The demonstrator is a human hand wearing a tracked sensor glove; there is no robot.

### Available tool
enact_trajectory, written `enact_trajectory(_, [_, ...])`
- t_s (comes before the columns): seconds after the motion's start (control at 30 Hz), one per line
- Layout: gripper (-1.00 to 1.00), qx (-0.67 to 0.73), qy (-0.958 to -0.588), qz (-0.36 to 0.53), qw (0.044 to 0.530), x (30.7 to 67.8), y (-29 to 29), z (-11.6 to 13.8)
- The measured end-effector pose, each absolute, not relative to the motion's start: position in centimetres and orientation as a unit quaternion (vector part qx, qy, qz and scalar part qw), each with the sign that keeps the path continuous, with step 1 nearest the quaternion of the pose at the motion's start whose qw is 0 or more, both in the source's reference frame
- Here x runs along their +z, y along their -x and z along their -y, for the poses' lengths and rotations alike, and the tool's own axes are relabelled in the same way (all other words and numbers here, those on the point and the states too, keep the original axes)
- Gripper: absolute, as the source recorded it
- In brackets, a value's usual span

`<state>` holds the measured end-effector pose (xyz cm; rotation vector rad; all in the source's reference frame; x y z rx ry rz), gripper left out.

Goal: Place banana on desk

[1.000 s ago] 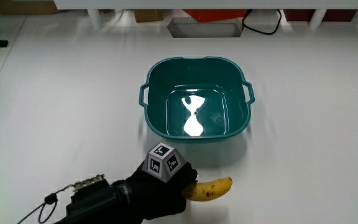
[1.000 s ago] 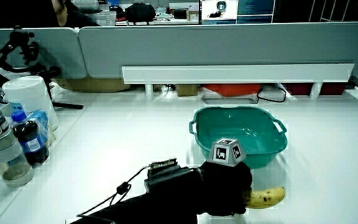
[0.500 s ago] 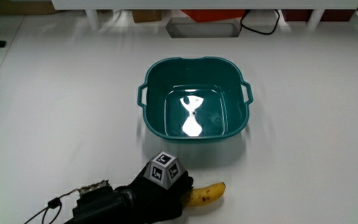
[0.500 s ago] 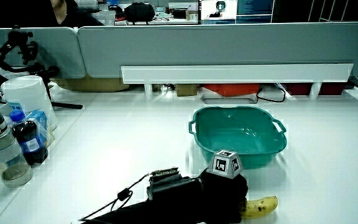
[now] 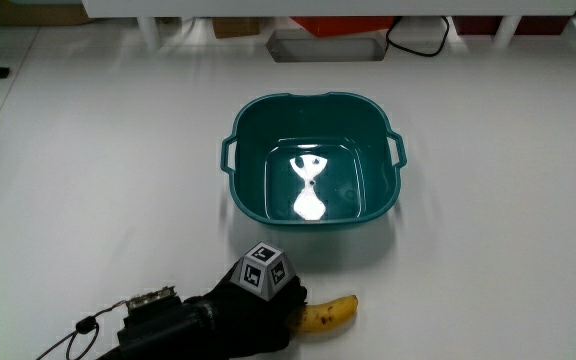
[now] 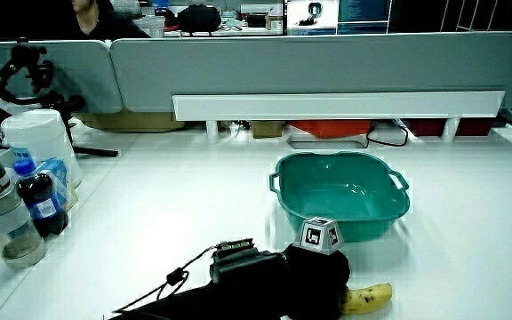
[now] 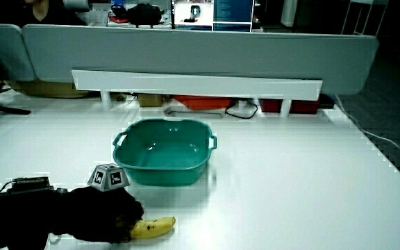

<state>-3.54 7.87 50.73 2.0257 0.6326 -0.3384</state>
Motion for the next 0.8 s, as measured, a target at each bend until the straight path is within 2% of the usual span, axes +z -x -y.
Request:
enact_trajectory(0.07, [0.0, -0.14, -0.825, -0.258, 0.482, 50.97, 3.55, -7.79])
enact_trajectory(0.43, [-0.34, -0.145, -0.814, -0.249, 0.504, 51.34, 3.73, -7.68])
enact_trajectory(0.47, [-0.38, -0.143, -0.818, -0.255, 0.495, 51.26, 3.76, -7.65])
enact_trajectory(0.6, [-0.5, -0.142, -0.805, -0.254, 0.516, 51.47, 3.67, -7.61])
enact_trajectory(0.8, [-0.69, -0.149, -0.798, -0.256, 0.524, 50.91, 3.94, -7.68])
